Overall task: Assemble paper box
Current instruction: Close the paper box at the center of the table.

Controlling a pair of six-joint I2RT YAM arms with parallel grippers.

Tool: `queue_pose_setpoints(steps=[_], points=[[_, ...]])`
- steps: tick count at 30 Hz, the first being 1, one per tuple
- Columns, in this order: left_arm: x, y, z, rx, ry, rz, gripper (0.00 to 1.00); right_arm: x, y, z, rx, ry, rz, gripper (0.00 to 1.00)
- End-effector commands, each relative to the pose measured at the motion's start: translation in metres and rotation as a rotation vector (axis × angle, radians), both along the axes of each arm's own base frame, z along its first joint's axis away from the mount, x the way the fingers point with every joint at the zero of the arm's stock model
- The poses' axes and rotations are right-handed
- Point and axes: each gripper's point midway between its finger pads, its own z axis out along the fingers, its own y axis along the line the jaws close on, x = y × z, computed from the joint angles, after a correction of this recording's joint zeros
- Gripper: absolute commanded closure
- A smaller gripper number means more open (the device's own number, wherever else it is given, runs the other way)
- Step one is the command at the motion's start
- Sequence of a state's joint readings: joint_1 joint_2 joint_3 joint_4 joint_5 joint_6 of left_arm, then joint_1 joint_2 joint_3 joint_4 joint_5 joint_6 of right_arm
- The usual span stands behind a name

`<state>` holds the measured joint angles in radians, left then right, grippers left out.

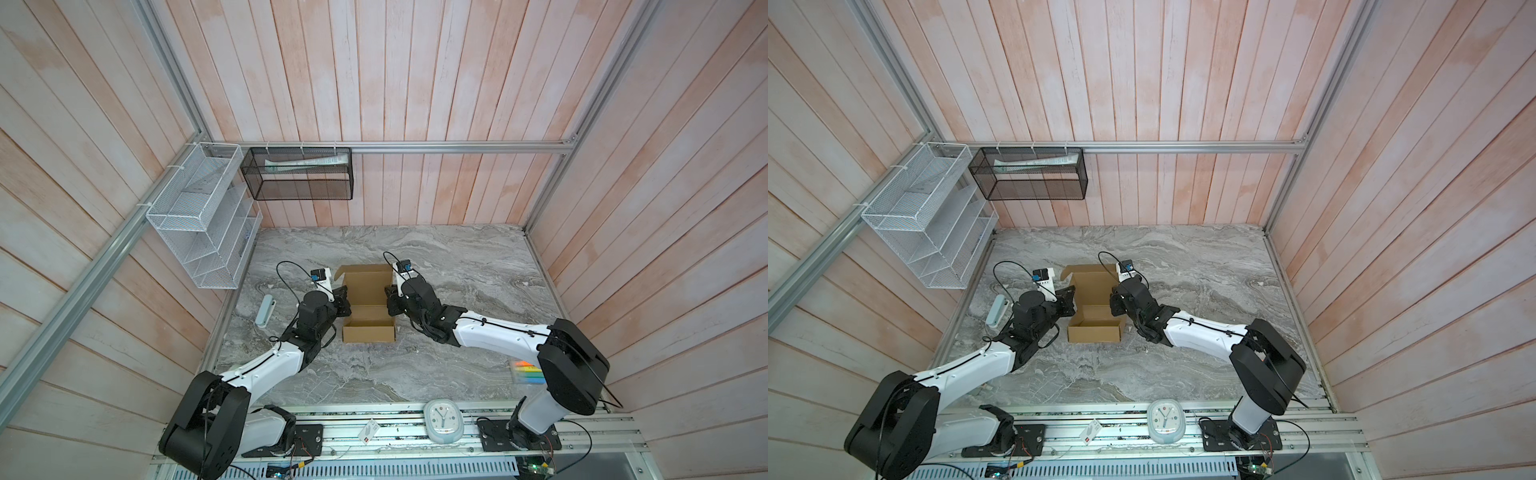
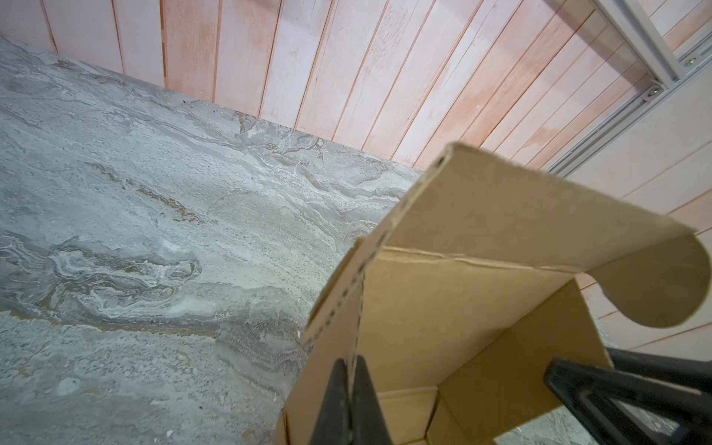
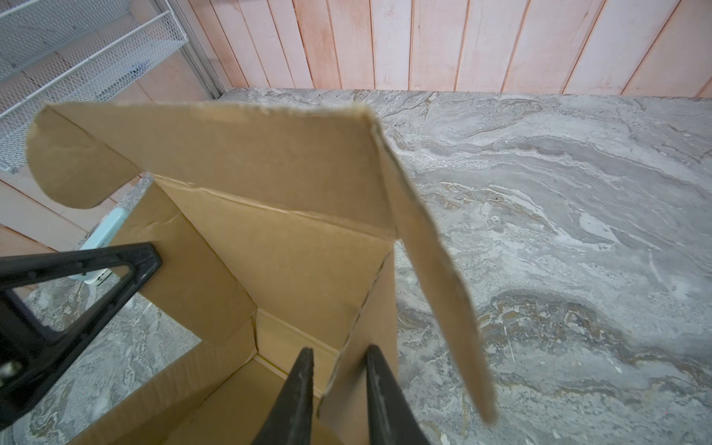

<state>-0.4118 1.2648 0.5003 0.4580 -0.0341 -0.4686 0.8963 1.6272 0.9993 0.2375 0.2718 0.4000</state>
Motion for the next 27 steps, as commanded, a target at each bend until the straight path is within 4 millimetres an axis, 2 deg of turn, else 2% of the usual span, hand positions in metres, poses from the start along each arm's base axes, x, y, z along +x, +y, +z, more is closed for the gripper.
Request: queue_pose_setpoints(steps=[1,15,20,27], points=[[-0.009,-0.005,-0.017,0.005,0.044,-0.026,1.0,-0.007,0.007,-0.002,0.016,0.013,0.018,0.74],[-0.013,0.004,-0.021,0.021,0.041,0.01,1.0,-0.013,-0.012,-0.001,0.014,0.011,-0.025,0.73],[-0.013,0.006,-0.019,0.027,0.036,0.015,1.0,-0.016,-0.017,0.01,0.005,-0.006,-0.02,0.67],[-0.013,0.005,-0.021,0.032,0.038,0.013,1.0,-0.022,-0.034,0.028,-0.04,-0.05,-0.03,0.59]])
